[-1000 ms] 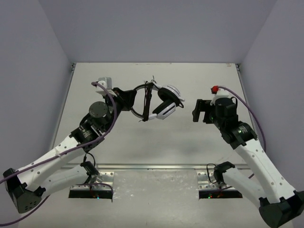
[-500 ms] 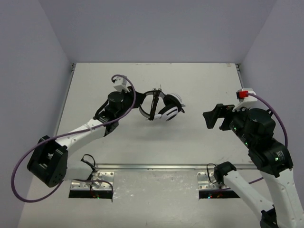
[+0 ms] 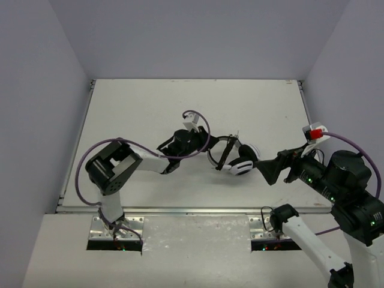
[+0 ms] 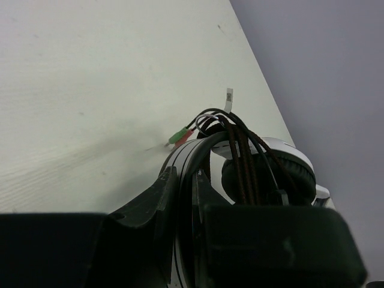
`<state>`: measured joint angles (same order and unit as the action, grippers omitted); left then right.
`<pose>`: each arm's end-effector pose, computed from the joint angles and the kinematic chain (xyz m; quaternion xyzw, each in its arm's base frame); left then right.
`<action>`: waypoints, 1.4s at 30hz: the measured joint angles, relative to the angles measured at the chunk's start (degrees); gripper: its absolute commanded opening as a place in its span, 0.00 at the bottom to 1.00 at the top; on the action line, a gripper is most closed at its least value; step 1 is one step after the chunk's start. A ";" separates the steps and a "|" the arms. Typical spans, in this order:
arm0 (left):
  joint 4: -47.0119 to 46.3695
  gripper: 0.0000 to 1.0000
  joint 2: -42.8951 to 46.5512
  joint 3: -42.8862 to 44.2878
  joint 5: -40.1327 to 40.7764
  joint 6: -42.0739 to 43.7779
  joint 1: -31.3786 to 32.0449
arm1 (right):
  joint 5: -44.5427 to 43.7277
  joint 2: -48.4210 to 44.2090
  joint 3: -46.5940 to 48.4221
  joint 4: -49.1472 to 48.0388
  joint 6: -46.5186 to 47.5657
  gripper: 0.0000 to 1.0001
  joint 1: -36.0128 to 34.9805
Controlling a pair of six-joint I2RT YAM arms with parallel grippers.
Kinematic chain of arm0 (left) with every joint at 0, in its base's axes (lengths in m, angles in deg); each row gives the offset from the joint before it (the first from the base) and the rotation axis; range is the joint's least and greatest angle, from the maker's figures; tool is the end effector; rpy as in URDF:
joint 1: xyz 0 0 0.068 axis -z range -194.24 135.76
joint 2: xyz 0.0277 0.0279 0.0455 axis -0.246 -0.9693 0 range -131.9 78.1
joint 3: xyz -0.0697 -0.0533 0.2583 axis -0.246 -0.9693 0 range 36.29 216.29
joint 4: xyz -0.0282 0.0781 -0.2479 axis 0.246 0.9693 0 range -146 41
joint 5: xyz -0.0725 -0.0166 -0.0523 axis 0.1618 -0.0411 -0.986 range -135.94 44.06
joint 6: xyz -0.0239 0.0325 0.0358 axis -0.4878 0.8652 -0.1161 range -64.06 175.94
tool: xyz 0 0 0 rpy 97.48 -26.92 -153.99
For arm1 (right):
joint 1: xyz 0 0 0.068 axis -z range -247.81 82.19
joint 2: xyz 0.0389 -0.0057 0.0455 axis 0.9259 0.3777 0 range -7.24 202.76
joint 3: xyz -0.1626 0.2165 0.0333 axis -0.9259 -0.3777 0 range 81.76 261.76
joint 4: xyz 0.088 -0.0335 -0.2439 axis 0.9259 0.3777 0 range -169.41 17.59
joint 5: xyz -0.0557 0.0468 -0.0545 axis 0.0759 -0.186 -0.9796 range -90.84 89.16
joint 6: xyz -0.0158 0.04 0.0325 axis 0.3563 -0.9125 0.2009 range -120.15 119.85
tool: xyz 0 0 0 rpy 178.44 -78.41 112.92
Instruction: Wrap the headphones
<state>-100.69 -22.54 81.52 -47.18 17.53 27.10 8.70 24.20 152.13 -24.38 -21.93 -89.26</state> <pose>0.2734 -0.2416 0.1849 0.0265 0.7696 -0.4154 0.4842 0.0467 0.0247 0.4215 -0.0477 0.7965 0.2825 0.5324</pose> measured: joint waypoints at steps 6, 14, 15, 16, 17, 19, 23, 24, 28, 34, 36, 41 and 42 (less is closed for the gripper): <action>-5.79 0.00 -13.79 9.22 -1.44 -3.26 4.85 | 1.16 -0.50 0.13 4.20 1.84 0.99 0.00; -6.73 0.00 -24.46 21.81 -1.14 -5.62 8.39 | 0.83 -1.81 0.13 7.41 4.26 0.99 0.00; -6.49 0.00 -25.09 22.62 -0.98 -5.64 8.72 | 0.74 -1.95 0.13 7.65 4.37 0.99 0.00; -6.43 0.00 -25.64 23.43 -0.94 -5.62 9.03 | 0.68 -2.05 0.13 7.82 4.50 0.99 0.00; -6.38 0.00 -26.38 24.52 -0.96 -5.62 9.38 | 0.66 -2.16 0.13 8.00 4.63 0.99 0.00; -6.40 0.01 -27.98 26.34 -0.98 -5.64 9.86 | 0.52 -2.34 0.11 8.09 4.85 0.99 0.00; -6.01 0.01 -30.95 28.63 -0.98 -6.05 10.60 | 0.52 -2.84 -0.81 8.02 5.03 0.99 0.00; -5.84 0.01 -31.69 29.11 -0.96 -6.08 10.73 | 0.50 -2.95 -1.25 8.00 5.11 0.99 0.00; -5.18 0.07 -33.97 30.34 -0.70 -6.67 11.39 | 0.50 -3.06 -2.91 8.02 5.18 0.99 0.00; -5.20 0.18 -34.56 30.51 0.44 -7.32 11.78 | 0.50 -3.37 -3.74 7.61 5.27 0.99 0.00; -5.22 0.27 -34.56 30.51 0.81 -7.76 11.80 | 0.52 -3.48 -3.96 7.52 5.31 0.99 0.00; -3.78 0.40 -34.47 30.34 3.50 -8.68 11.87 | 0.52 -3.65 -4.35 7.08 5.31 0.99 0.00; -3.45 0.44 -34.25 29.88 4.04 -8.83 11.87 | 0.52 -3.69 -4.37 7.04 5.31 0.99 0.00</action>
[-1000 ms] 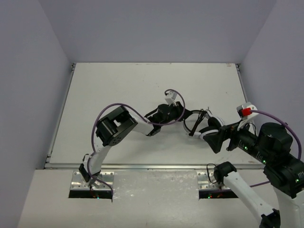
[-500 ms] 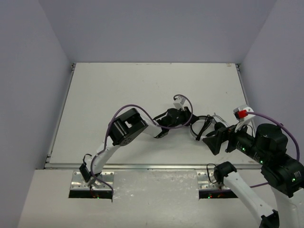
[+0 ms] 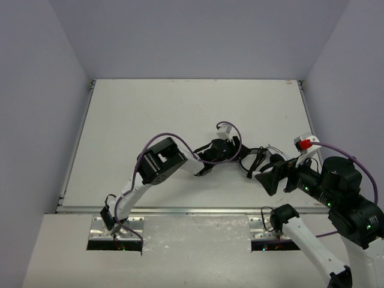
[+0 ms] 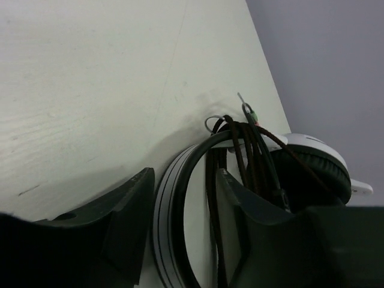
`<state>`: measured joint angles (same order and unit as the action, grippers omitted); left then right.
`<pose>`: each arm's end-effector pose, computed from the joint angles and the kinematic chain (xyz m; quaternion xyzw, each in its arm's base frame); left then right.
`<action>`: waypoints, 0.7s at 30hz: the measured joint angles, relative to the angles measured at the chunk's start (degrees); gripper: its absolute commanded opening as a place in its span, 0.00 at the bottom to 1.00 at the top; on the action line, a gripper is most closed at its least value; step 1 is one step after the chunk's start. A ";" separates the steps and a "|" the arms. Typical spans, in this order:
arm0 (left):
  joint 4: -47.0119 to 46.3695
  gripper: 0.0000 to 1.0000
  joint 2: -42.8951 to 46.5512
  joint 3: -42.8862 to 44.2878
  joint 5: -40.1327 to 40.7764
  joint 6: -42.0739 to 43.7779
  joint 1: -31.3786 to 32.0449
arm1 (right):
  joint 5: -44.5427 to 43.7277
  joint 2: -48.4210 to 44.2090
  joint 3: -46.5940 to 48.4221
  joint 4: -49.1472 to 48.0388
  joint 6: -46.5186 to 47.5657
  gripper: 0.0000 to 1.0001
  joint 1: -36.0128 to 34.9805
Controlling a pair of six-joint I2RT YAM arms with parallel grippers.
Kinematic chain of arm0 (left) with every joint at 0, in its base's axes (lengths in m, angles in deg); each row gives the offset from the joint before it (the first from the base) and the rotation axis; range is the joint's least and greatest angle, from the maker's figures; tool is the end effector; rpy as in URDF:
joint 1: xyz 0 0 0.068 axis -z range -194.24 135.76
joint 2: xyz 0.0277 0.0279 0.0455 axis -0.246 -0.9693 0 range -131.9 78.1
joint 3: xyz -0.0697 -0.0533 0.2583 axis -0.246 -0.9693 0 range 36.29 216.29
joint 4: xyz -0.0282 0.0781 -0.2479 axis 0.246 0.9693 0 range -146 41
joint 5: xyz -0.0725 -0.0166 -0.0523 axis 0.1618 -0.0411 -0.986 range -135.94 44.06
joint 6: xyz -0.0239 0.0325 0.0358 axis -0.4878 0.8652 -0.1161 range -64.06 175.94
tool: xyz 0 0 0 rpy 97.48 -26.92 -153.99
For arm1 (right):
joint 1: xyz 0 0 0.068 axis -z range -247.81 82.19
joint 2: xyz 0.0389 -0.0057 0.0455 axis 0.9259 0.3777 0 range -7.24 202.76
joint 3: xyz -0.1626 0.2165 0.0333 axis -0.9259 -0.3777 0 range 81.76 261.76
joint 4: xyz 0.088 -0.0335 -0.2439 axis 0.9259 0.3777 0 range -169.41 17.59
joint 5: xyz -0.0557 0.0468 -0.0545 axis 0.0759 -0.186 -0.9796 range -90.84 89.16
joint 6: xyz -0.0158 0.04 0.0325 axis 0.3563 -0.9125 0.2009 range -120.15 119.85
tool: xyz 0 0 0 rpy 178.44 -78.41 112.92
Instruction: Wrap the headphones
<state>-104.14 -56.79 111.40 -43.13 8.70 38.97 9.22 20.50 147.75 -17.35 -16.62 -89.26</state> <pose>0.2940 -0.3904 0.0969 0.0248 0.7747 -0.4732 0.4187 0.0362 0.0209 0.3911 -0.0841 0.8317 0.2463 0.4905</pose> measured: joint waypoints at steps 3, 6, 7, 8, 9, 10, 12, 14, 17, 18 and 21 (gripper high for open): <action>1.64 0.58 1.70 -2.67 1.40 -0.11 -0.07 | 0.00 -0.11 0.00 -0.17 0.00 0.99 0.00; 2.62 1.00 6.12 -7.19 3.52 0.85 -0.44 | -0.02 -0.24 -0.04 -0.26 0.00 0.99 0.00; 4.02 1.00 8.33 -8.52 4.48 0.68 -0.52 | -0.04 -0.37 -0.11 -0.26 0.00 0.99 0.00; 5.07 1.00 10.45 -9.60 5.70 0.92 -0.70 | -0.26 -0.44 -0.17 -0.26 0.00 0.99 0.00; 6.73 1.00 13.09 -10.71 7.04 1.55 -0.90 | -0.50 -0.50 -0.20 -0.24 0.00 0.99 0.00; 8.41 1.00 15.89 -11.87 8.33 1.95 -1.25 | -0.96 -0.55 -0.22 -0.24 -0.02 0.99 0.00; 12.04 1.00 21.88 -14.40 11.80 2.43 -2.19 | -2.43 -0.66 -0.22 -0.24 -0.02 0.99 0.00; 18.88 1.00 29.11 -16.59 17.88 2.62 -3.37 | -5.25 -1.03 -0.22 -0.15 -0.04 0.99 -0.02; 33.86 1.00 40.54 -17.51 29.33 1.60 -4.42 | -11.76 -2.27 -0.11 0.70 -0.20 0.99 -0.02; 40.46 1.00 45.27 -17.62 33.77 0.42 -4.63 | -14.47 -2.75 0.07 1.49 -0.17 0.99 -0.02; 60.46 1.00 57.88 -17.70 44.28 -5.29 -4.76 | -21.42 -4.31 0.66 3.39 -0.15 0.99 -0.02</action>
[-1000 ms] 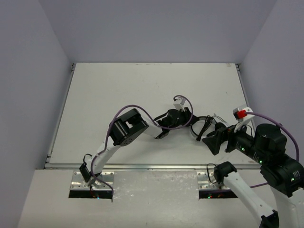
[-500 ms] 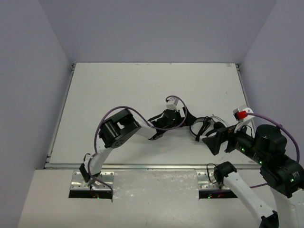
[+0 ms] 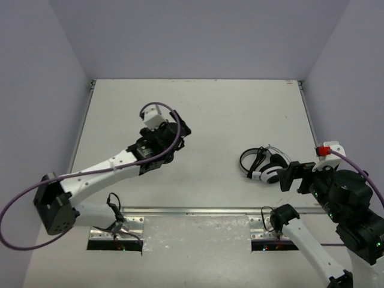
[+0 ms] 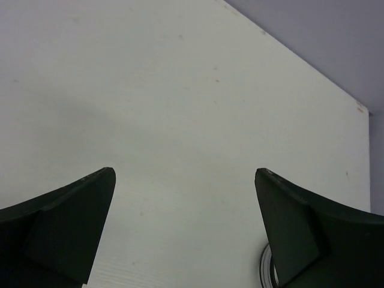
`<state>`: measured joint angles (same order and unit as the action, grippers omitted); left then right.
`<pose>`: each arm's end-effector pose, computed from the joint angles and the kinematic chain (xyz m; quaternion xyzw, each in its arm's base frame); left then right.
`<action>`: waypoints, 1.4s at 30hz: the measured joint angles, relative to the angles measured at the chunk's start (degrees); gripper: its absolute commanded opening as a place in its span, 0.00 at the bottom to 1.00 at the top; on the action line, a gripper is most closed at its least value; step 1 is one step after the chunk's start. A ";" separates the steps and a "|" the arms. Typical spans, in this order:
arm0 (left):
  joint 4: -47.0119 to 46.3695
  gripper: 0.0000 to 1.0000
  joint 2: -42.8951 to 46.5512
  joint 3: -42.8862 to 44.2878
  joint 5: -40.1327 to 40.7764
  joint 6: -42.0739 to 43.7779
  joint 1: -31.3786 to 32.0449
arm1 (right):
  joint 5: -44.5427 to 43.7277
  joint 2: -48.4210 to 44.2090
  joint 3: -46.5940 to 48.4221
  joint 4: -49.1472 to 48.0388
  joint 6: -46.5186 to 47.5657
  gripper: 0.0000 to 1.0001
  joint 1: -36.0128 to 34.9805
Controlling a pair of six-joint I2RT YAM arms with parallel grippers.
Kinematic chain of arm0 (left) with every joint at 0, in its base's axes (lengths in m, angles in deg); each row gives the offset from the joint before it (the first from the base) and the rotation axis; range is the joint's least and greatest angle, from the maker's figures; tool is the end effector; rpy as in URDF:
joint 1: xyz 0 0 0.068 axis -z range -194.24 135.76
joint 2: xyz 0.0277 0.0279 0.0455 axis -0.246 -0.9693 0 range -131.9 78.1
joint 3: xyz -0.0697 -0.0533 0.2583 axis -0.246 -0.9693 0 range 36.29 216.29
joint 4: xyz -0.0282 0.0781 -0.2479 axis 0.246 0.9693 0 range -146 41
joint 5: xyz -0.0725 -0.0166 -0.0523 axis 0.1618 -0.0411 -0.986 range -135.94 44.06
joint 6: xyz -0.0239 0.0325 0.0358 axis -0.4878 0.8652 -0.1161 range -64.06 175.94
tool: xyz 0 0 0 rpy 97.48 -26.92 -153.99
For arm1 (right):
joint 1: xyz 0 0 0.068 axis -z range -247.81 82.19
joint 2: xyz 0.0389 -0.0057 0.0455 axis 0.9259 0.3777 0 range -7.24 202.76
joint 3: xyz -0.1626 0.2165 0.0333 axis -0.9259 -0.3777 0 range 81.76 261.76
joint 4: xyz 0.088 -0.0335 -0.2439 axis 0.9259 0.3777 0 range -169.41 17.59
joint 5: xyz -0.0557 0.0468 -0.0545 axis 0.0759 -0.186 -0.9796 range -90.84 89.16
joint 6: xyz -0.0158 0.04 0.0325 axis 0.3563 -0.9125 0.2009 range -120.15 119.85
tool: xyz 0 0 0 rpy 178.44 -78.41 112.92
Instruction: Wrap the headphones
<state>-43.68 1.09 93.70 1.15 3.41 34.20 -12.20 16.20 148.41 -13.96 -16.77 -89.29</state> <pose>0.2151 -0.2034 0.2931 -0.2224 0.7940 -0.1211 0.5526 0.0175 -0.0007 0.3888 0.0201 0.8277 0.1035 0.5511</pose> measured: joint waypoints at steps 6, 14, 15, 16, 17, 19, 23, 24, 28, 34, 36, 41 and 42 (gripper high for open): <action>34.25 1.00 22.75 -0.02 11.72 -8.31 -0.04 | -4.74 -6.82 0.50 3.52 0.70 0.99 -0.07; 42.77 1.00 53.07 -0.17 15.32 6.03 -0.07 | -5.25 -10.29 8.09 9.31 1.25 0.99 -2.54; 42.38 1.00 55.91 -0.33 15.63 7.96 -0.13 | -5.49 -10.45 9.68 10.21 1.27 0.99 -2.95; 41.72 1.00 57.92 -0.74 15.72 9.42 -0.13 | -5.95 -10.58 11.30 10.82 1.27 0.99 -3.34; 41.42 1.00 59.60 -1.51 15.78 10.82 -0.13 | -6.80 -10.95 12.96 11.17 1.27 0.99 -3.98; 41.55 1.00 59.76 -2.51 15.89 12.15 -0.13 | -8.39 -12.11 14.97 11.39 1.22 0.99 -4.85; 41.64 1.00 57.33 -3.87 15.76 13.27 -0.15 | -11.93 -15.21 14.34 11.72 1.22 0.99 -5.75; 41.88 1.00 56.72 -3.91 15.74 13.29 -0.15 | -12.72 -15.82 13.60 11.93 1.22 0.99 -5.77; 41.97 1.00 55.65 -3.91 15.82 13.31 -0.17 | -14.84 -16.26 10.99 13.05 1.46 0.99 -5.77; 41.72 1.00 57.09 -4.02 15.87 13.55 -2.08 | -17.09 -16.26 10.71 13.27 1.70 0.99 -6.16; 41.27 1.00 58.88 -4.39 15.87 14.21 -3.21 | -17.44 -16.26 10.73 13.27 1.81 0.99 -6.32; 39.82 1.00 62.01 -4.96 15.82 15.65 -4.68 | -18.60 -16.37 10.27 13.16 2.27 0.99 -6.67; 39.69 1.00 62.05 -4.98 15.76 15.82 -4.70 | -18.67 -16.44 9.84 13.20 2.36 0.99 -6.71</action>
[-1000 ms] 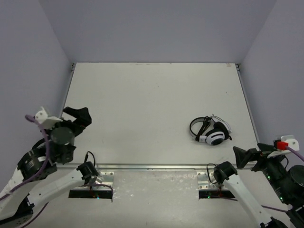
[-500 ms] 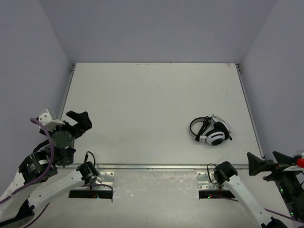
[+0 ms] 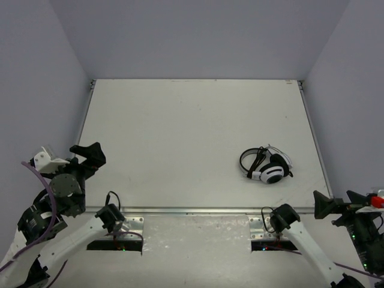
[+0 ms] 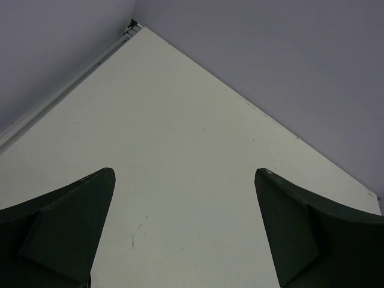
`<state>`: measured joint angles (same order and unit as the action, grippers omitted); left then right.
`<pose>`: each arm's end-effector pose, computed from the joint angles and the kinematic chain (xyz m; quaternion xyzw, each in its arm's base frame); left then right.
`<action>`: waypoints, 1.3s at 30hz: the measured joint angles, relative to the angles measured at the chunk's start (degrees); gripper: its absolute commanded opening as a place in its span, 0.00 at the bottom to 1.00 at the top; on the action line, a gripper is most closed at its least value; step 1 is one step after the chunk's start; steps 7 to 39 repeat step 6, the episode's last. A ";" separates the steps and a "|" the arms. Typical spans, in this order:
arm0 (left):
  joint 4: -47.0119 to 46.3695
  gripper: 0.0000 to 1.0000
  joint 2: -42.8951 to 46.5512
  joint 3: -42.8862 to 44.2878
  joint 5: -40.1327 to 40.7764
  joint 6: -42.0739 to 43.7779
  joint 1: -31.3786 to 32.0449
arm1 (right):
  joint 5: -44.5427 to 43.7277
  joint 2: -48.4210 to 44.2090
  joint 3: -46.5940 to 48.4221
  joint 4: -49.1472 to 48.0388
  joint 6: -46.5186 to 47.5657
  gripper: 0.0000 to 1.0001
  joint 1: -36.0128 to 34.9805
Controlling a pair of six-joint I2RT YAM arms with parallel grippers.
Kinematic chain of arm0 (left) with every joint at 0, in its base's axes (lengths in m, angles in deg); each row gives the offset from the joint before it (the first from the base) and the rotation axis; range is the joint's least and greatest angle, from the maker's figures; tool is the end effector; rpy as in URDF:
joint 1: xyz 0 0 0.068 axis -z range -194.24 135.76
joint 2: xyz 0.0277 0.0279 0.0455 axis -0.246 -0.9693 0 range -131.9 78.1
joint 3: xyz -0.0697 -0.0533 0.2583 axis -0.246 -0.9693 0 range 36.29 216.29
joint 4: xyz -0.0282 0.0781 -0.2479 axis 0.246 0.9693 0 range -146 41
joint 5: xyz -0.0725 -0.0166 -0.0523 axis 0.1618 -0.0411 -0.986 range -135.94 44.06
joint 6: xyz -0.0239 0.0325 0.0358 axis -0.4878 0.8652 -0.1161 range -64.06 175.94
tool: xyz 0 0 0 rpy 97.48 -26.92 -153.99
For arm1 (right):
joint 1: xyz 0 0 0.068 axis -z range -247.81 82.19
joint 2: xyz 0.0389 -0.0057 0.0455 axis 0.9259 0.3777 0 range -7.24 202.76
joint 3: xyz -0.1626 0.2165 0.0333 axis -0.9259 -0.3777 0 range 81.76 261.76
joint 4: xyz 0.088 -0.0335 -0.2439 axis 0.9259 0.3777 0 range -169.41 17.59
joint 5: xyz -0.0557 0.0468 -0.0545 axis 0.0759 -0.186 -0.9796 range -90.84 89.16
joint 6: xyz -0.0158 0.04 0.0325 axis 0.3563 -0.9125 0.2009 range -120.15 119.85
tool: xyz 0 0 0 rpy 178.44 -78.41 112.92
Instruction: Wrap the headphones
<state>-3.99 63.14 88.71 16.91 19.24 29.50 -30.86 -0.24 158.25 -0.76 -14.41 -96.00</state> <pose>0.0293 0.0157 0.3556 -0.2770 0.6932 -0.0223 0.6650 -0.0876 -0.0672 0.3795 0.0775 0.7503 0.0430 0.6551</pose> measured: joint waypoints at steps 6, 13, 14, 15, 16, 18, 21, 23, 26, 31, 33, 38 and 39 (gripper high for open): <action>-0.44 1.00 -0.02 -0.44 -0.59 0.83 0.00 | -0.42 -0.33 -1.44 0.07 0.17 0.99 -0.09; -0.44 1.00 -0.02 -0.44 -0.59 0.83 0.00 | -0.42 -0.33 -1.44 0.07 0.17 0.99 -0.09; -0.44 1.00 -0.02 -0.44 -0.59 0.83 0.00 | -0.42 -0.33 -1.44 0.07 0.17 0.99 -0.09; -0.44 1.00 -0.02 -0.44 -0.59 0.83 0.00 | -0.42 -0.33 -1.44 0.07 0.17 0.99 -0.09; -0.44 1.00 -0.02 -0.44 -0.59 0.83 0.00 | -0.42 -0.33 -1.44 0.07 0.17 0.99 -0.09; -0.44 1.00 -0.02 -0.44 -0.59 0.83 0.00 | -0.42 -0.33 -1.44 0.07 0.17 0.99 -0.09; -0.44 1.00 -0.02 -0.44 -0.59 0.83 0.00 | -0.42 -0.33 -1.44 0.07 0.17 0.99 -0.09; -0.44 1.00 -0.02 -0.44 -0.59 0.83 0.00 | -0.42 -0.33 -1.44 0.07 0.17 0.99 -0.09; -0.44 1.00 -0.02 -0.44 -0.59 0.83 0.00 | -0.42 -0.33 -1.44 0.07 0.17 0.99 -0.09; -0.44 1.00 -0.02 -0.44 -0.59 0.83 0.00 | -0.42 -0.33 -1.44 0.07 0.17 0.99 -0.09; -0.44 1.00 -0.02 -0.44 -0.59 0.83 0.00 | -0.42 -0.33 -1.44 0.07 0.17 0.99 -0.09; -0.44 1.00 -0.02 -0.44 -0.59 0.83 0.00 | -0.42 -0.33 -1.44 0.07 0.17 0.99 -0.09; -0.44 1.00 -0.02 -0.44 -0.59 0.83 0.00 | -0.42 -0.33 -1.44 0.07 0.17 0.99 -0.09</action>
